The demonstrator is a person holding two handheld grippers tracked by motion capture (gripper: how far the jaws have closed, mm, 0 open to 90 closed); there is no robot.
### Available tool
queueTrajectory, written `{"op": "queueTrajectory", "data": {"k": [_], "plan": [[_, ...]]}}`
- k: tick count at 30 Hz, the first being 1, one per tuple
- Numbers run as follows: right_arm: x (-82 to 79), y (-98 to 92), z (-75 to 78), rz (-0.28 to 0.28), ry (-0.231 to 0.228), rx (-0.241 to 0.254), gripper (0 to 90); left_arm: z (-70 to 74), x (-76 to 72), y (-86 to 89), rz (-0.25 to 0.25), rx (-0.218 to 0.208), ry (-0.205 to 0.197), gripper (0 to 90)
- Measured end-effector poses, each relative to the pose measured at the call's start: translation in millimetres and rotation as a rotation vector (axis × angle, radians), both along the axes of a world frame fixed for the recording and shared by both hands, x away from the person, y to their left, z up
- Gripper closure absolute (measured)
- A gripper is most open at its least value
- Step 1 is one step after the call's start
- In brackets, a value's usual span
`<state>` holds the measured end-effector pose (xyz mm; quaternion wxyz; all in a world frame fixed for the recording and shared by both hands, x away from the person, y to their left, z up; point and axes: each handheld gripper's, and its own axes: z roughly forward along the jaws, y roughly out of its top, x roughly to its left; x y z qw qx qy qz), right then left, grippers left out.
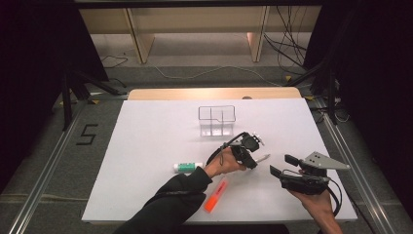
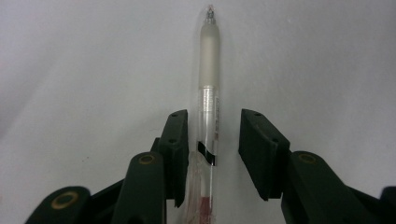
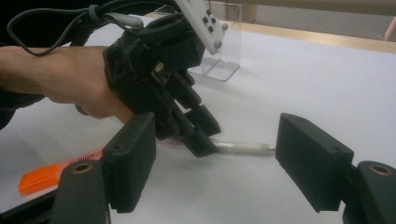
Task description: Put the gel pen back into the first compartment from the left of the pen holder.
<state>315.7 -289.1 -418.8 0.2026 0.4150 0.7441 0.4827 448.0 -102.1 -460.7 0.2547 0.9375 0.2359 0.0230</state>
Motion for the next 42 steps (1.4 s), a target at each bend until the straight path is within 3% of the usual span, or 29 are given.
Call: {"op": "queueTrajectory", "data": {"k": [20,33,42], "plan": [[-0.3,0.1,0.1,0.001,-0.002,-0.002,29.7,-3.5,1.8,-3.6,0.008,0.037,0.0,69.5],[-0.5,0.0,0.4,0.003,-0.004,-0.002,30.1,-1.8,1.2,-9.0,-0.015,0.091,-0.034,74.9],[-0.3,0.1,0.0,0.003,-0.002,-0.002,30.1,-0.8,0.7,-9.7,-0.027,0.087,-0.05,79.0]]}}
